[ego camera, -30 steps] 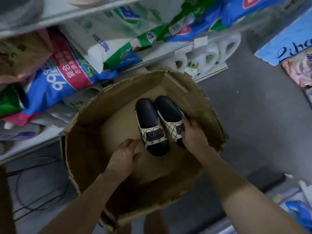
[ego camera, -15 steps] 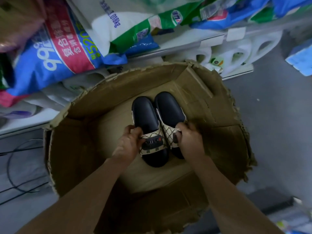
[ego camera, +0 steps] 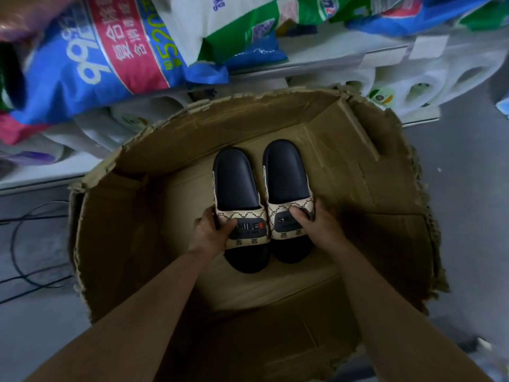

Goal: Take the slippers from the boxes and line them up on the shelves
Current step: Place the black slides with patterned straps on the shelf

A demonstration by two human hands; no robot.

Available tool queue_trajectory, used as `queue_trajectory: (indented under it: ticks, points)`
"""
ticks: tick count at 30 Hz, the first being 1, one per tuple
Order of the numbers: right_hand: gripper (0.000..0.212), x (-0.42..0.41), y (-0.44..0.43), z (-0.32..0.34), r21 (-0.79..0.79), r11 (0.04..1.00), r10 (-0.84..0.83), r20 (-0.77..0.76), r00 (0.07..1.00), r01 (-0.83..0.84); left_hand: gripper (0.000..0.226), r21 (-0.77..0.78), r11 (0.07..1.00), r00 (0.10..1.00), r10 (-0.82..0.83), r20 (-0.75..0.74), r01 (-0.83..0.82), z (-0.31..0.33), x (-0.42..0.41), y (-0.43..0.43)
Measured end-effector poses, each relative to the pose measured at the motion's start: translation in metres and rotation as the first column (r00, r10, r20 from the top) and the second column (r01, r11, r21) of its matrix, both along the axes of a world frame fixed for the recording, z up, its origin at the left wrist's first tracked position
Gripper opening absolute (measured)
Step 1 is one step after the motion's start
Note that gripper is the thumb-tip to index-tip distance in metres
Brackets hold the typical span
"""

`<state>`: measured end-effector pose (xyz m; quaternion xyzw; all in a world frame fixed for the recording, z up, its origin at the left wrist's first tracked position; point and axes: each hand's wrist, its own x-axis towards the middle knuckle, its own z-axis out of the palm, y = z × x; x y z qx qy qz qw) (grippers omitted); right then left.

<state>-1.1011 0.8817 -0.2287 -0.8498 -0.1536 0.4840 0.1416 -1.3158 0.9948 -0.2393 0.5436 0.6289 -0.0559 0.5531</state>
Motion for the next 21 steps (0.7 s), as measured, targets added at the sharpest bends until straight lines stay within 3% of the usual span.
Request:
queue_trajectory:
  ticks: [7,10,14,21]
  points:
    - [0.038,-0.004,-0.017,0.031,0.067,0.980,-0.175,-0.160,0.972,0.187,0.054,-0.043,0.997,0.986,0.075,0.149,-0.069,0.028,-0.005,0.008]
    - [0.044,-0.014,-0.019,0.041,0.065,0.970,-0.221,-0.182,0.958,0.236,0.043,-0.059,0.995,0.987,0.086,0.138,-0.079,0.042,-0.018,0.003]
    - [0.056,-0.028,-0.019,0.075,0.099,0.975,-0.186,-0.128,0.974,0.199,0.060,-0.095,0.991,0.983,0.105,0.148,-0.091,0.073,-0.040,-0.009]
    - [0.064,-0.049,-0.038,0.182,0.246,0.947,-0.170,-0.163,0.972,0.207,0.048,-0.032,0.970,0.909,0.238,0.342,-0.241,0.177,-0.082,-0.032]
